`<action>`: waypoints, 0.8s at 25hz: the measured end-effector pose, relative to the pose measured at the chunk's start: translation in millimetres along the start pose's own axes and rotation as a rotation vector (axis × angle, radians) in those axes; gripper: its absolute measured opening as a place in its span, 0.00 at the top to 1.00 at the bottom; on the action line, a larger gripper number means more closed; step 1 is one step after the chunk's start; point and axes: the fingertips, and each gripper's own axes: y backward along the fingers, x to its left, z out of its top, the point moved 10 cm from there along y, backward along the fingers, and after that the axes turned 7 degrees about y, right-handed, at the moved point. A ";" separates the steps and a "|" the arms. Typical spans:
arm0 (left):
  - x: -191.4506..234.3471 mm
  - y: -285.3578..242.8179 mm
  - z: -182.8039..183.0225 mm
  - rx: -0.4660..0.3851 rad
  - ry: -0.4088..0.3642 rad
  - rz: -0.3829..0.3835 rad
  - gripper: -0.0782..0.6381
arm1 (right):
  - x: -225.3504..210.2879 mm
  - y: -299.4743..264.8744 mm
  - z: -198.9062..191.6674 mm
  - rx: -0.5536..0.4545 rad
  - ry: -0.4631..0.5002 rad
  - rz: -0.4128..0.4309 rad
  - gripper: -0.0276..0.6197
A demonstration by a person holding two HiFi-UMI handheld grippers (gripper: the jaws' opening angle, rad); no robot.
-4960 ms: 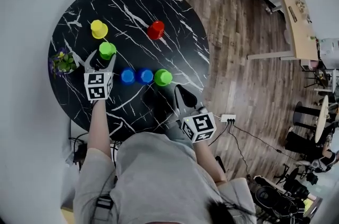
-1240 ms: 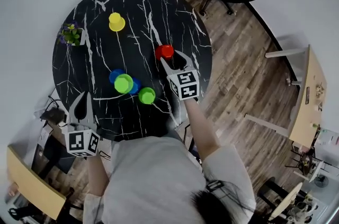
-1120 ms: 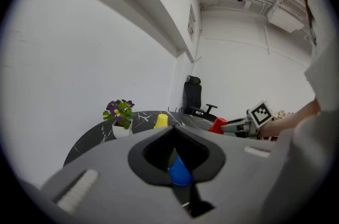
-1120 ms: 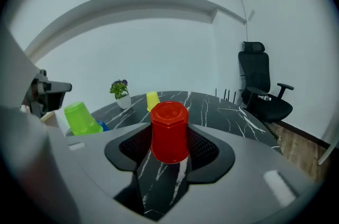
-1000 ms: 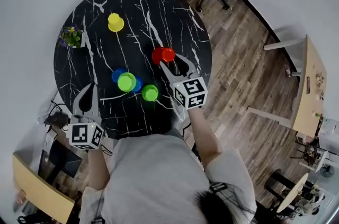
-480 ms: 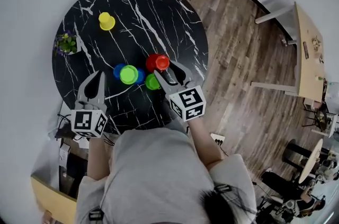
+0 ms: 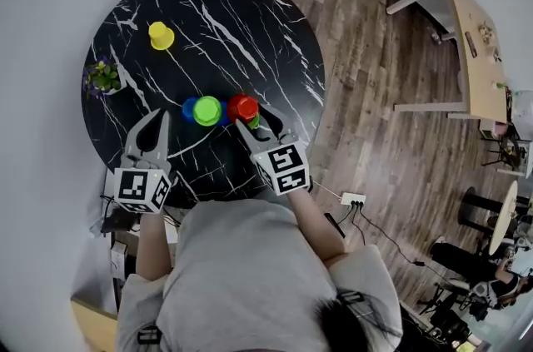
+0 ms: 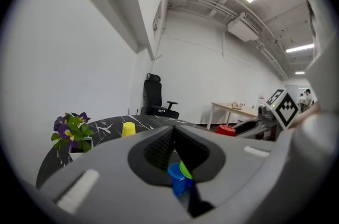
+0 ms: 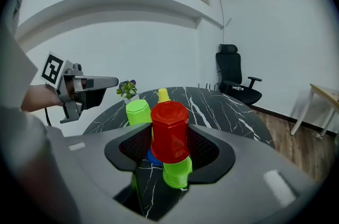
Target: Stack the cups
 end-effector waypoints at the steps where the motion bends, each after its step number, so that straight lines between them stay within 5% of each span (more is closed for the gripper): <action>1: 1.9 1.6 -0.2 0.003 -0.003 -0.008 0.81 | 3.6 -0.4 -1.7 0.007 -0.003 -0.013 0.64; 20: 32.6 16.2 11.6 0.004 -0.066 -0.084 0.81 | 32.3 -8.3 -11.0 0.030 -0.021 -0.116 0.63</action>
